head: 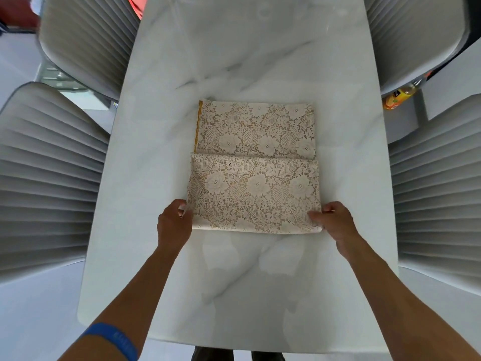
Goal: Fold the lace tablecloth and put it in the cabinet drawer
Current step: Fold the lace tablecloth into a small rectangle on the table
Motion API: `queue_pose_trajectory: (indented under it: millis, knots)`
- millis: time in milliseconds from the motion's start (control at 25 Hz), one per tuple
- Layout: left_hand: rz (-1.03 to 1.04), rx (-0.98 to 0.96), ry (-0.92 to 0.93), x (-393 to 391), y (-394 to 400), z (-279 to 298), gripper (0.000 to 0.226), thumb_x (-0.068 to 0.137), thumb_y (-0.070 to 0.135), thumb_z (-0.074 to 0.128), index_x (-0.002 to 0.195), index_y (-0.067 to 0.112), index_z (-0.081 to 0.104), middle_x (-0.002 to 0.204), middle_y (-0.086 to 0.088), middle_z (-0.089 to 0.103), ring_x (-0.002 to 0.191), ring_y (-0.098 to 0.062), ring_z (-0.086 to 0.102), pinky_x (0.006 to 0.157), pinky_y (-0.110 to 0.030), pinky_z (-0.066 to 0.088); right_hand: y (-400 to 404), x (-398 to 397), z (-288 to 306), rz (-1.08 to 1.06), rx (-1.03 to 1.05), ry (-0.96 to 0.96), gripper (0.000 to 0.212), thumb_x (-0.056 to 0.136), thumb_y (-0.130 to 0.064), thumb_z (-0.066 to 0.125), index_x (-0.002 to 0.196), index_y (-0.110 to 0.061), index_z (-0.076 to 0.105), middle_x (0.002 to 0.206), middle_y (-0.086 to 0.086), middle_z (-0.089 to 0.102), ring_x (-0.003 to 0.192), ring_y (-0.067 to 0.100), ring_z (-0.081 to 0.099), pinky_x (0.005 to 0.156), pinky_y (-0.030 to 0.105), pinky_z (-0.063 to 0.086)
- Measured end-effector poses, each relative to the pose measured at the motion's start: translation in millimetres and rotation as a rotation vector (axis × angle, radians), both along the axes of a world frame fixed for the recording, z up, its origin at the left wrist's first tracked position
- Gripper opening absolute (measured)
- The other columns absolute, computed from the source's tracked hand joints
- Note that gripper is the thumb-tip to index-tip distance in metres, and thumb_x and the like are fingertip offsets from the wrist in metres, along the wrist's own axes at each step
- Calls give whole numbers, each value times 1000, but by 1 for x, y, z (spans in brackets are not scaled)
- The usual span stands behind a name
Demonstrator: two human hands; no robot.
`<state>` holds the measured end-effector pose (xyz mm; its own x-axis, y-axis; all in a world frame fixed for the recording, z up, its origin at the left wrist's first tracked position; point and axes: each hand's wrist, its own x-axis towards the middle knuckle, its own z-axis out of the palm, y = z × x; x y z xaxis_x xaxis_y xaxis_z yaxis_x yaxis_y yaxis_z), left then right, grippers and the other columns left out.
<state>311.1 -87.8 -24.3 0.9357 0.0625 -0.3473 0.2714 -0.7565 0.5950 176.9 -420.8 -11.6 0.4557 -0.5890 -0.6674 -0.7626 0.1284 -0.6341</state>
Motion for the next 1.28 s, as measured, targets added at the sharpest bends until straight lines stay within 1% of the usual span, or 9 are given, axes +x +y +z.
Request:
queue_pose_trajectory:
  millis: [360, 440, 520, 640, 800, 1000, 1080, 1200, 1280]
  knots:
    - [11, 93, 13, -42, 11, 6, 16, 88, 14, 63, 103, 10, 62, 101, -12, 66, 93, -36, 63, 80, -38, 46, 23, -39, -7, 129, -397, 100, 44, 79, -38, 76, 102, -11, 51, 93, 7, 62, 93, 34, 61, 76, 37, 44]
    - [-189, 269, -185, -52, 9, 10, 34, 81, 12, 68, 114, 13, 58, 112, -11, 57, 97, -35, 57, 82, -45, 46, 36, -47, -2, 314, -670, 36, 42, 82, -33, 70, 114, -13, 52, 111, 11, 61, 101, 37, 57, 82, 43, 46]
    - [-584, 295, -355, -63, 5, 9, 46, 70, 13, 73, 114, 16, 58, 117, -8, 56, 101, -33, 56, 83, -44, 47, 55, -59, 0, 719, -912, -132, 47, 76, -19, 68, 121, -15, 56, 126, 10, 59, 110, 36, 56, 87, 45, 47]
    - [-925, 381, -204, -68, -9, 4, 61, 67, 17, 69, 125, 17, 53, 137, -9, 47, 119, -33, 47, 91, -42, 47, 77, -67, -8, 1098, -1003, -73, 61, 72, -8, 63, 132, -11, 57, 143, 12, 54, 124, 35, 54, 97, 47, 48]
    - [-978, 677, -400, -71, -22, -1, 46, 70, 5, 61, 116, 7, 59, 115, -18, 60, 87, -34, 58, 69, -39, 55, 80, -48, -6, 1047, -1014, 96, 47, 83, -11, 53, 131, -8, 55, 137, 11, 56, 116, 35, 57, 91, 45, 50]
    - [-1057, 783, -545, -72, -25, -1, 28, 72, 8, 66, 100, 7, 64, 92, -16, 65, 68, -31, 59, 81, -45, 54, 77, -53, 1, 1109, -1050, 73, 48, 71, -2, 73, 119, -3, 65, 124, 15, 66, 98, 36, 66, 80, 44, 56]
    - [-1053, 837, -456, -59, -35, 15, 36, 65, 8, 73, 100, 12, 65, 78, -7, 65, 63, -26, 61, 82, -41, 54, 87, -40, 13, 1106, -1016, 189, 37, 75, 2, 66, 111, -4, 65, 111, 15, 69, 89, 35, 67, 80, 42, 54]
    - [-1060, 801, -185, -61, -41, 45, 37, 82, 10, 50, 119, 15, 49, 91, -3, 66, 82, -26, 64, 93, -39, 38, 93, -32, 35, 1145, -852, 318, 21, 84, -10, 53, 103, -16, 60, 97, 3, 69, 89, 25, 66, 86, 35, 41]
    - [-975, 696, -66, -79, -27, 66, 28, 79, 12, 47, 106, 19, 53, 85, -2, 66, 82, -24, 62, 88, -36, 35, 93, -45, 55, 1140, -707, 323, 3, 84, -21, 51, 84, -22, 54, 84, -3, 66, 80, 21, 63, 79, 33, 34]
